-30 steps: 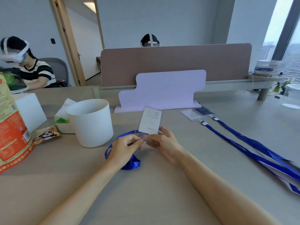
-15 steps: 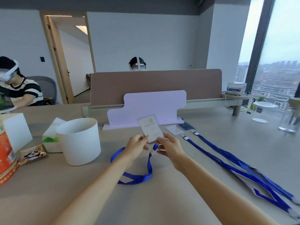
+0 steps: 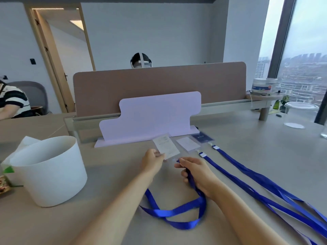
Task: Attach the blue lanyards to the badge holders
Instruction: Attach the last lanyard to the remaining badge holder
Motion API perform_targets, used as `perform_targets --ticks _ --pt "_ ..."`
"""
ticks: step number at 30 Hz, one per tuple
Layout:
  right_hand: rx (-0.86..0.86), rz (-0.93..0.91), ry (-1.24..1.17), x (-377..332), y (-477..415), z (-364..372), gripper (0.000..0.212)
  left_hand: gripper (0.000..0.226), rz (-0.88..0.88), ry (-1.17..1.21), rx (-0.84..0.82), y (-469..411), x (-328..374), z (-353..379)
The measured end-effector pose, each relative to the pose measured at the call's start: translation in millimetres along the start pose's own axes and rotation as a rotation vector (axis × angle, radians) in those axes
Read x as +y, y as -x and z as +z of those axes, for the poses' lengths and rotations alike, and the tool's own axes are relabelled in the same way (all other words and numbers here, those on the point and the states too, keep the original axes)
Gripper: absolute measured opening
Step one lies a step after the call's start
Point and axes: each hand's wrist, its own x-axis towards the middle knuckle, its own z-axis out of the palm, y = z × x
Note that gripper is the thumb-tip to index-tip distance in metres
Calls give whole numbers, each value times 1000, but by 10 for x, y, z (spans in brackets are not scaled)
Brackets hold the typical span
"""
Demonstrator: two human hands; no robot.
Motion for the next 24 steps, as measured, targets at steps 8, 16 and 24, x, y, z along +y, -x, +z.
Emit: perform_targets --ticks 8,16,24 --pt "21 -27 69 -3 -26 27 39 30 438 -880 184 -96 -120 83" --pt "9 91 -79 -126 39 -137 32 47 386 -927 -223 -357 25 281" --pt "155 12 -98 -71 65 -272 22 47 392 -924 -145 -512 58 482"
